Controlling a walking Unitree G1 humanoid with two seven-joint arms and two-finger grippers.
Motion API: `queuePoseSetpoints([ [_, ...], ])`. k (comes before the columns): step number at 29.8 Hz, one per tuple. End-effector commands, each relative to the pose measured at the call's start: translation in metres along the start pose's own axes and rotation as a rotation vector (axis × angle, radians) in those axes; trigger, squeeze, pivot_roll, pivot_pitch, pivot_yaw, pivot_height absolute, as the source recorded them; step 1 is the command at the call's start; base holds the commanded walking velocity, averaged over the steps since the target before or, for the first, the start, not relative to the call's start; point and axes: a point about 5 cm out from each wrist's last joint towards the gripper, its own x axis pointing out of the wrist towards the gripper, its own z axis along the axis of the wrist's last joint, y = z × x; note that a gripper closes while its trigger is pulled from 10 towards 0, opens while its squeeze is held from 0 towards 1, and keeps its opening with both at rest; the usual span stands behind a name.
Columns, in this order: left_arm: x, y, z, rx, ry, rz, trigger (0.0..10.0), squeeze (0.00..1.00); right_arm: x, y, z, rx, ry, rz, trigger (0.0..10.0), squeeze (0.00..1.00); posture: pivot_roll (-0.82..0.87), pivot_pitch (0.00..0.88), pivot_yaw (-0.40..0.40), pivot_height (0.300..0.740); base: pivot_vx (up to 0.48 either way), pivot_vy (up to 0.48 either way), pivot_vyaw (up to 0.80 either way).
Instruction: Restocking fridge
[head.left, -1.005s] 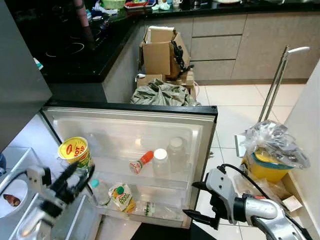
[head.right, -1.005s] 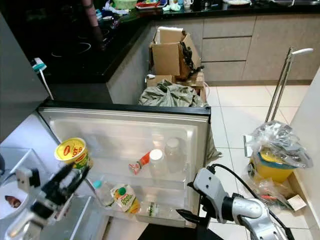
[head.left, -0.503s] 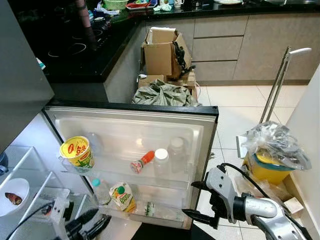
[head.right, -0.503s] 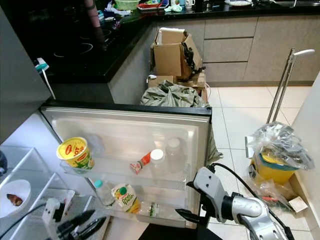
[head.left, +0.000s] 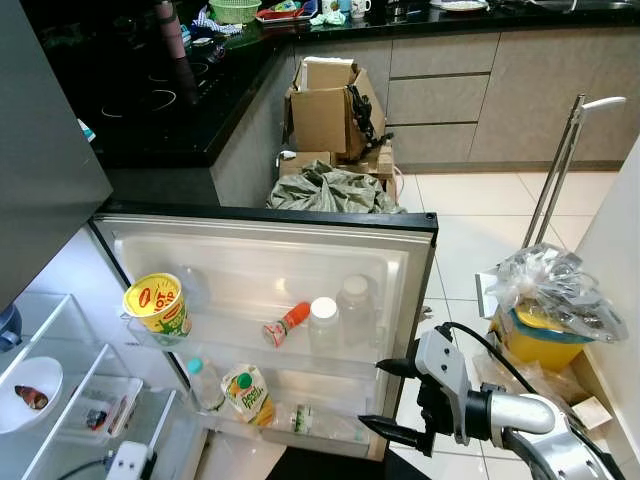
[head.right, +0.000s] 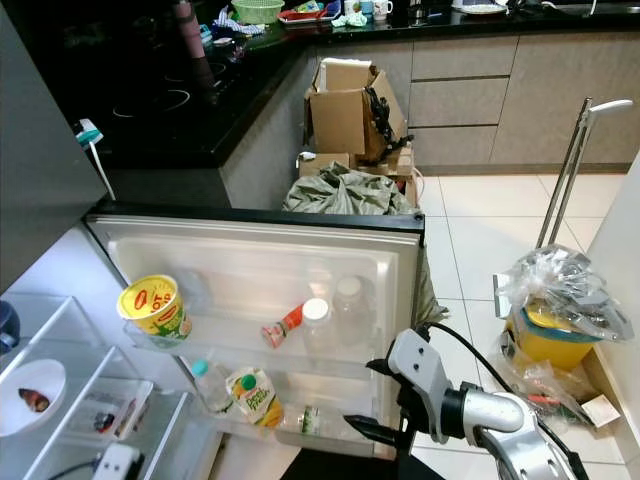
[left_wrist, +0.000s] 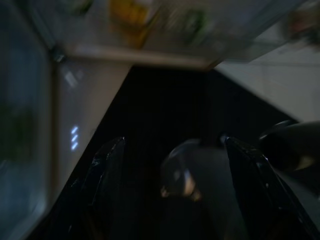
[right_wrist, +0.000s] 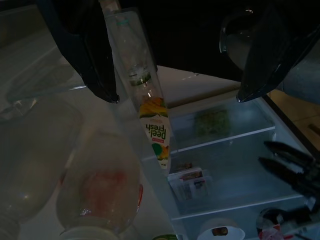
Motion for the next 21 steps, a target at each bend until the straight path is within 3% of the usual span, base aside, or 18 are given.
queuePoseSetpoints([
  [1, 0.002, -0.002, -0.005, 0.009, 0.029, 0.017, 10.0, 0.00, 0.001, 0.002, 0.000, 0.004, 0.003, 0.010, 10.0, 0.00, -0.14, 0.029, 0.084, 0.740, 0.000, 0.000, 0.00],
  [5, 0.005, -0.009, -0.024, -0.055, 0.145, 0.068, 10.0, 0.00, -0.001, 0.006, -0.023, 0.047, 0.084, 0.003, 10.0, 0.00, -0.15, 0.029, 0.080, 0.740, 0.000, 0.000, 0.00],
  [6, 0.007, -0.014, -0.034, -0.082, 0.200, 0.099, 10.0, 0.00, -0.004, 0.010, -0.042, 0.085, 0.145, -0.006, 10.0, 0.00, -0.15, 0.028, 0.080, 0.740, 0.000, 0.000, 0.00],
  [14, 0.007, -0.018, -0.043, -0.088, 0.231, 0.155, 10.0, 0.00, -0.011, 0.020, -0.082, 0.179, 0.258, -0.047, 10.0, 0.00, -0.16, 0.030, 0.080, 0.740, 0.000, 0.000, 0.00],
  [16, 0.006, -0.020, -0.049, -0.096, 0.264, 0.181, 10.0, 0.00, -0.017, 0.027, -0.114, 0.230, 0.354, -0.124, 10.0, 0.00, -0.16, 0.031, 0.082, 0.740, 0.000, 0.000, 0.00],
  [18, 0.006, -0.020, -0.050, -0.100, 0.275, 0.189, 10.0, 0.00, -0.018, 0.028, -0.121, 0.236, 0.380, -0.151, 10.0, 0.00, -0.16, 0.031, 0.082, 0.740, 0.000, 0.000, 0.00],
  [21, 0.005, -0.020, -0.054, -0.092, 0.307, 0.217, 10.0, 0.00, -0.024, 0.041, -0.154, 0.330, 0.484, -0.262, 10.0, 0.00, -0.16, 0.032, 0.082, 0.740, 0.000, 0.000, 0.00],
])
